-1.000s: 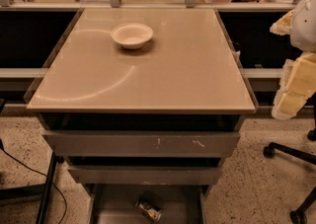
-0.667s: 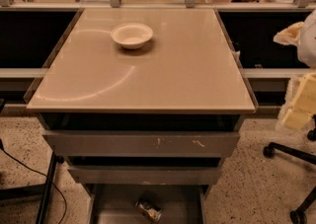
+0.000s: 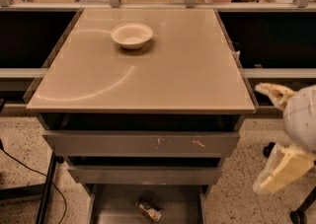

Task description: Pick orange can from bottom drawer and place on counter

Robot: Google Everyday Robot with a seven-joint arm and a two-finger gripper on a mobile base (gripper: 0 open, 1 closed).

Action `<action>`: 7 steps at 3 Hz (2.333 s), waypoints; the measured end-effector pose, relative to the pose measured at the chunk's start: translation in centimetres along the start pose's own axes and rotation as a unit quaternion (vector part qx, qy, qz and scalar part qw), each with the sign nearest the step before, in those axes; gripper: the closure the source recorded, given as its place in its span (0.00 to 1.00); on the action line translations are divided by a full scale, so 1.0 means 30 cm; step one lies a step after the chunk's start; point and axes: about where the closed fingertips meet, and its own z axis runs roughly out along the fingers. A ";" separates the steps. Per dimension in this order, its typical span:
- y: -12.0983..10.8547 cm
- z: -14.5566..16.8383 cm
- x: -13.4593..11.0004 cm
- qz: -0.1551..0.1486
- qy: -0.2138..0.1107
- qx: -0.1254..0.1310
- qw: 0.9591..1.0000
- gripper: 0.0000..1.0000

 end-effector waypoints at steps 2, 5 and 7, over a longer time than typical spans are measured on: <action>0.324 0.594 -0.019 0.104 -0.138 -0.087 0.981 0.00; 0.463 0.947 0.063 0.183 -0.146 -0.120 0.965 0.00; 0.455 1.175 0.142 0.231 -0.184 -0.105 0.950 0.00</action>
Offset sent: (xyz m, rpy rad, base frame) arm 0.0313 0.1226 -0.3603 0.4778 0.1236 -0.3242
